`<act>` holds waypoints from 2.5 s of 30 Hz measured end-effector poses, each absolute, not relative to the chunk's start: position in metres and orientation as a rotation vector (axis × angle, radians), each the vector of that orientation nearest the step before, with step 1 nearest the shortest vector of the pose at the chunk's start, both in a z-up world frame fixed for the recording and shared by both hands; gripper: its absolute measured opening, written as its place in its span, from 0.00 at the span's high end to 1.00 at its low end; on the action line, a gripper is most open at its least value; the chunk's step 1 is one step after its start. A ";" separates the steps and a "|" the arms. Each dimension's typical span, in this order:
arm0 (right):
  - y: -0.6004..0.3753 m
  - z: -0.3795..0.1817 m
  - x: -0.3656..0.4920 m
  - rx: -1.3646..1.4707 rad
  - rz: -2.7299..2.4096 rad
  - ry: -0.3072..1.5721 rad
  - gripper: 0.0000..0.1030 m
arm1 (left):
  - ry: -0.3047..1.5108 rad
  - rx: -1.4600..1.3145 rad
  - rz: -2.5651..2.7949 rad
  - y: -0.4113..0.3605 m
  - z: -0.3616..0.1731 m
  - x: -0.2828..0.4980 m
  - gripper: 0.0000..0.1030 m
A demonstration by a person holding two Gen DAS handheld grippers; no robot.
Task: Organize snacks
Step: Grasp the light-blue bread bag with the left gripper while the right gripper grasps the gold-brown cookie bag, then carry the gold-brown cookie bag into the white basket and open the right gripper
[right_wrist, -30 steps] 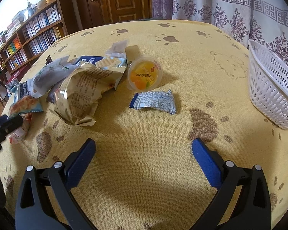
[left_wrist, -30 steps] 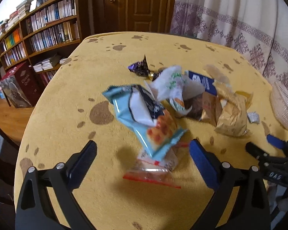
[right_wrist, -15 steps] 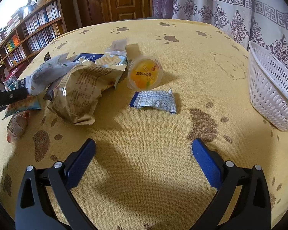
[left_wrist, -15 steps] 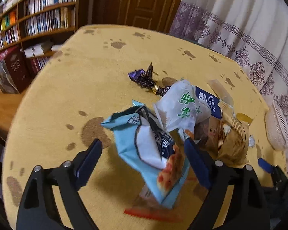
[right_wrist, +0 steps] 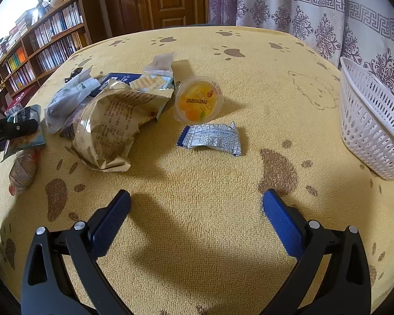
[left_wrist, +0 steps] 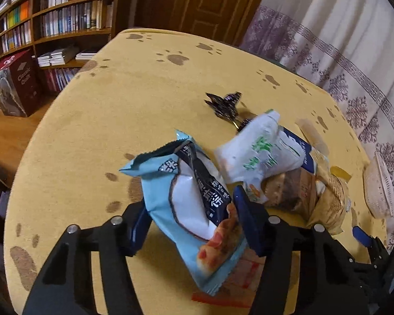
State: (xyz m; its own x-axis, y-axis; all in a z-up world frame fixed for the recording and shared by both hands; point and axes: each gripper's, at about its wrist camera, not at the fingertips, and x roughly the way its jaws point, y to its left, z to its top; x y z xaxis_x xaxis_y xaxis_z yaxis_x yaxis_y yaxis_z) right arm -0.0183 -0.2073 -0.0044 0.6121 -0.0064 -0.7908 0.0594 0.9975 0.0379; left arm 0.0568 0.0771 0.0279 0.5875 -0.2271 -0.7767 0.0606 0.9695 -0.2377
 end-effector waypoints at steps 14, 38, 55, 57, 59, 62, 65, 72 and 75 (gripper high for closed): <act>-0.183 0.040 -0.007 0.145 0.088 0.806 0.02 | 0.858 -0.153 -0.160 0.087 0.048 0.037 0.53; -0.172 0.035 0.007 0.224 0.124 0.814 0.51 | 0.800 -0.114 -0.224 0.065 0.074 0.015 0.53; -0.224 0.060 -0.036 0.306 0.069 0.735 0.51 | 0.771 -0.040 -0.286 0.020 0.090 -0.001 0.53; -0.233 0.065 -0.040 0.318 0.056 0.717 0.51 | 0.770 -0.032 -0.291 0.015 0.091 -0.002 0.53; -0.242 0.071 -0.043 0.330 0.044 0.698 0.51 | 0.768 -0.020 -0.297 0.009 0.092 -0.004 0.53; -0.257 0.079 -0.051 0.342 0.017 0.663 0.51 | 0.765 -0.006 -0.304 0.002 0.094 -0.007 0.53; -0.276 0.085 -0.059 0.355 -0.022 0.631 0.51 | 0.763 0.007 -0.311 -0.006 0.096 -0.009 0.53; -0.326 0.095 -0.079 0.415 -0.123 0.563 0.51 | 0.751 0.056 -0.322 -0.027 0.099 -0.013 0.53; -0.349 0.099 -0.089 0.429 -0.178 0.533 0.51 | 0.749 0.071 -0.338 -0.038 0.100 -0.015 0.53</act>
